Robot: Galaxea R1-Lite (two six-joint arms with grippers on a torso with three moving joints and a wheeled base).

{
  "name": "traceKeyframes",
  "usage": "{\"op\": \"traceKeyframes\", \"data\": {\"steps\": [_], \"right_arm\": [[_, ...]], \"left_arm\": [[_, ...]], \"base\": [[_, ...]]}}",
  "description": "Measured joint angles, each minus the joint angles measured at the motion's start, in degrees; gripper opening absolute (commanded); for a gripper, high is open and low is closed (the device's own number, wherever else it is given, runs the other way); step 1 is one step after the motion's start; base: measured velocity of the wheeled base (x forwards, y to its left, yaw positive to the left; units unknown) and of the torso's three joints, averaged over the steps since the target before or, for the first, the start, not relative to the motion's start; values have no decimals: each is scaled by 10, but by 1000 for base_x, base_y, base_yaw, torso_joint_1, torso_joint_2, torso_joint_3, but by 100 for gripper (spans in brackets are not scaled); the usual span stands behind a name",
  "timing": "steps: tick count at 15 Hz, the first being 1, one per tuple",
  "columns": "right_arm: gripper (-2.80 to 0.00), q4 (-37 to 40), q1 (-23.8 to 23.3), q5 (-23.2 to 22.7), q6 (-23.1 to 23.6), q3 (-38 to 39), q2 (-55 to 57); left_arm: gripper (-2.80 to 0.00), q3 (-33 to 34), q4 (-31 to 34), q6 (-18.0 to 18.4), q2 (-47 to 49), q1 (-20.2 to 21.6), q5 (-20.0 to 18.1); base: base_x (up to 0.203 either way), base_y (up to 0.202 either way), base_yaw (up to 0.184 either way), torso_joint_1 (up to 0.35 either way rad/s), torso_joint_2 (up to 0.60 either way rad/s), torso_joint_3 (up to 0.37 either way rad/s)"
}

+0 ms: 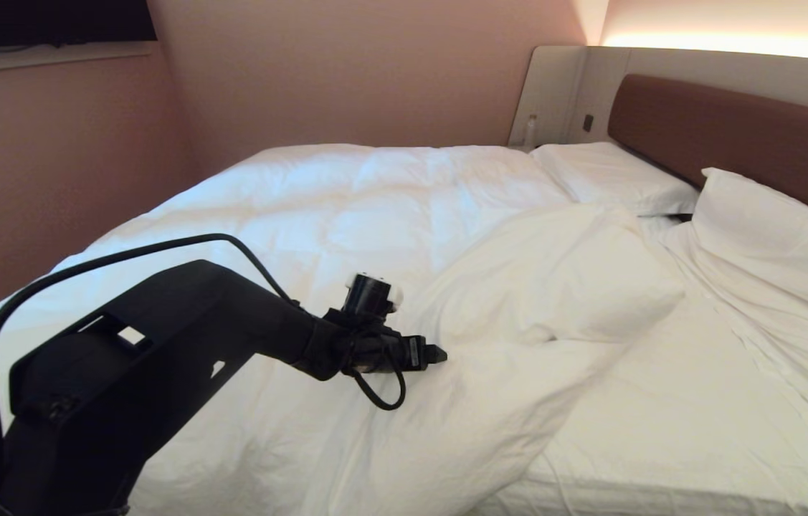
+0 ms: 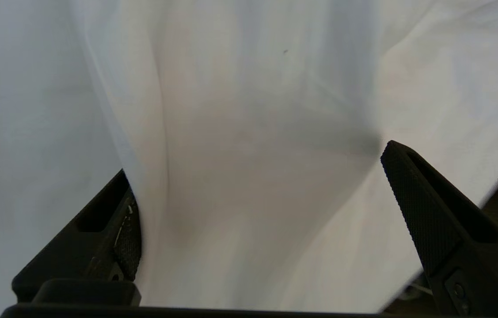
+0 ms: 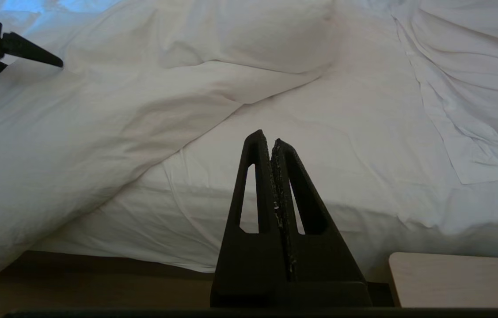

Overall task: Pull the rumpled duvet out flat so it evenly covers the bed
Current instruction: Hold the folded corner of the quilt

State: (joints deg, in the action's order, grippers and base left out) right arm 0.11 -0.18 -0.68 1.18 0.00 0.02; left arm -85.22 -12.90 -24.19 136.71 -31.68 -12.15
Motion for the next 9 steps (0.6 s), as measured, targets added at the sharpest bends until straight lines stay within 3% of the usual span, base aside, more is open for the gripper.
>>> {"op": "traceKeyframes", "data": {"steps": [3,9], "right_arm": [[-280,0,0,0,0,0,0],[-280,0,0,0,0,0,0]], "left_arm": [[0,-5,2,-43,-10,-20,-53],[0,-17,18,-83,-14,-58,-63]], "base": [[0,0,0,0,0,0],[0,0,0,0,0,0]]}}
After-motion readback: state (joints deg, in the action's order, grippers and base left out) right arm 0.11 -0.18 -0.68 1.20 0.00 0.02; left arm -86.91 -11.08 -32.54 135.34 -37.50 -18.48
